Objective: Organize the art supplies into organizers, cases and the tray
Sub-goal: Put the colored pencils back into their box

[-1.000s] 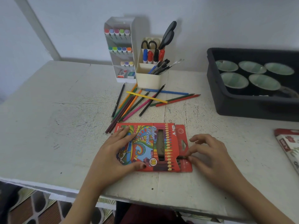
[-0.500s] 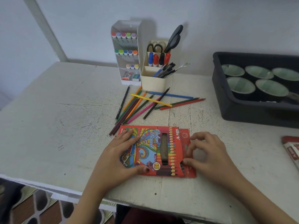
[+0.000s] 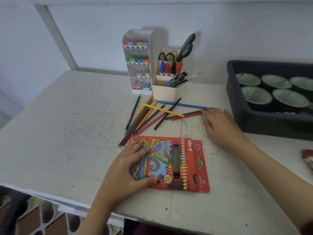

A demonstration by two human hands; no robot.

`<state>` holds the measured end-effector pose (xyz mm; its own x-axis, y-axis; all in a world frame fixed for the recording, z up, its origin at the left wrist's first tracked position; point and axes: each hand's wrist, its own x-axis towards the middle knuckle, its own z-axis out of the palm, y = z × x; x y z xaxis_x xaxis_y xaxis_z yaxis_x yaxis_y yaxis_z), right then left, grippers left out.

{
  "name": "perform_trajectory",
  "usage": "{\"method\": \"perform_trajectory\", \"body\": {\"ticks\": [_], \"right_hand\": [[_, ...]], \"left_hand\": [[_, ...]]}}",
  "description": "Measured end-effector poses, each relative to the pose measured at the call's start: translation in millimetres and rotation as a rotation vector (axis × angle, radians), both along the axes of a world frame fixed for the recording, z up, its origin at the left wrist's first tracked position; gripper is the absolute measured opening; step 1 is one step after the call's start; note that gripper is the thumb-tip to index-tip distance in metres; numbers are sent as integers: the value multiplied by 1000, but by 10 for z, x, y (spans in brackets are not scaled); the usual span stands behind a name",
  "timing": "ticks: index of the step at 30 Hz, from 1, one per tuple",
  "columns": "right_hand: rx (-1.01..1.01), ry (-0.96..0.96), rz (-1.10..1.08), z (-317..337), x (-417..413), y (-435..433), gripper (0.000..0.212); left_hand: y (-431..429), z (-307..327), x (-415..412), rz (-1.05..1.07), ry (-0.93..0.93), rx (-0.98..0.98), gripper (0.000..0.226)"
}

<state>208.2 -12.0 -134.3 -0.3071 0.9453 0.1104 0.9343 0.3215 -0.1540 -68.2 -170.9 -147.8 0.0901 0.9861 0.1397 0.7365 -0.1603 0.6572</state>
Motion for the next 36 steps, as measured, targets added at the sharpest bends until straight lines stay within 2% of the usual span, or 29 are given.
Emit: {"method": "perform_trajectory", "body": {"ticks": [3,5,8,11,15,24,28,32,36], "right_hand": [[159,17,5,7,-4,-14,31],[193,25,2,28,-4,-69,19],[160,62,8,75,-21,-217,9],[61,199,-24,118,-7,-451,3],[22,328,-104,137,109,-798,6],[-93,354,-141,103,487,-1327,17],[-55,375,-45,4,492,-1365,26],[33,331,93,-78,389,-1285,15],[76,313,165,-107,172,-1260,18]], "left_hand": [[0,-1,-7,-5,0,0,81],[-2,-7,-16,-4,5,-7,82],[-6,-15,-21,-6,3,-13,82],[0,-14,-16,-6,-2,-9,81],[-2,-34,-24,5,-19,9,81],[9,-65,-14,19,-39,21,83],[-2,-43,7,18,-33,-4,82],[-9,-42,20,17,-12,-5,85],[-11,-53,23,25,-11,-13,86]]}}
